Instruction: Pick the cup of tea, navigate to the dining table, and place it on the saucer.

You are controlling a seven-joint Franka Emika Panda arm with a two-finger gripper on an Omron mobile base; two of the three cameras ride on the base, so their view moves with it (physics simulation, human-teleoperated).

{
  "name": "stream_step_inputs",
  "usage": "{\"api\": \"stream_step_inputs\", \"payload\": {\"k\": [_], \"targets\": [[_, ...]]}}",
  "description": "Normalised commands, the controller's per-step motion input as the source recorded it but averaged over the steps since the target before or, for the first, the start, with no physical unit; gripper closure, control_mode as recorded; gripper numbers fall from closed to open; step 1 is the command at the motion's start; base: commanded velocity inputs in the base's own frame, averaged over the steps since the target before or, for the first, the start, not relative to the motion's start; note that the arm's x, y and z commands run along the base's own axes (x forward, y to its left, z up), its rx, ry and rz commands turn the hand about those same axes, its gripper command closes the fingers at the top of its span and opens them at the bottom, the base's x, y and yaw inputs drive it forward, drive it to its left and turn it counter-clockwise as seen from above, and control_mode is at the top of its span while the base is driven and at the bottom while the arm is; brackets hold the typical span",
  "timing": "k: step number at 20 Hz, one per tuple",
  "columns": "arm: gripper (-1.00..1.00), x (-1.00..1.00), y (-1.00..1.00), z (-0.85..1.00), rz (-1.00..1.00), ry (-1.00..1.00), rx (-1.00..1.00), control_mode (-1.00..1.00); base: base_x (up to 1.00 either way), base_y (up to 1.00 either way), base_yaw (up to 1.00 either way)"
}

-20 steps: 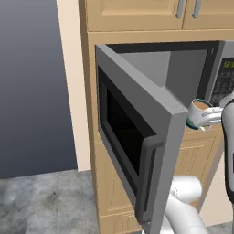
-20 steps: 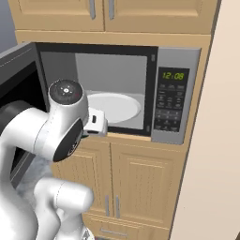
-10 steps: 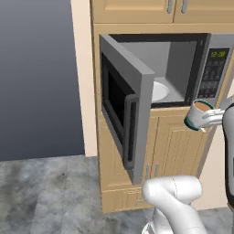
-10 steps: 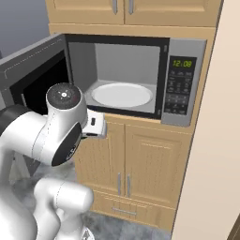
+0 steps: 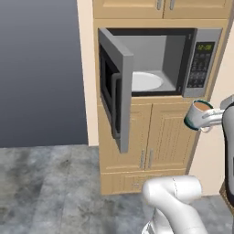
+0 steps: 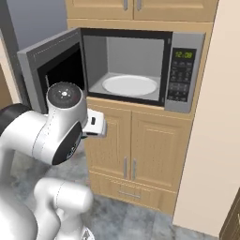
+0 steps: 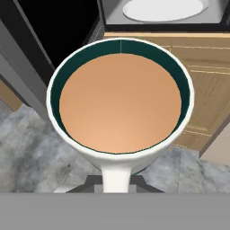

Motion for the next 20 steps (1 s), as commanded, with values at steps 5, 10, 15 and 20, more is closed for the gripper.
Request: {"api": "stream_step_inputs", "payload": {"k": [5,10,15,20], "targets": [[1.00,0.00,0.00,0.00,0.00,0.00,0.00,1.00,-0.47,-0.28,-0.20],[1.00,0.00,0.00,0.00,0.00,0.00,0.00,1.00,-0.38,-0.21,-0.42],[1.00,0.00,0.00,0.00,0.00,0.00,0.00,1.00,-0.35,-0.17,-0.52],[1.00,0.00,0.00,0.00,0.00,0.00,0.00,1.00,-0.38,-0.15,-0.58]]}}
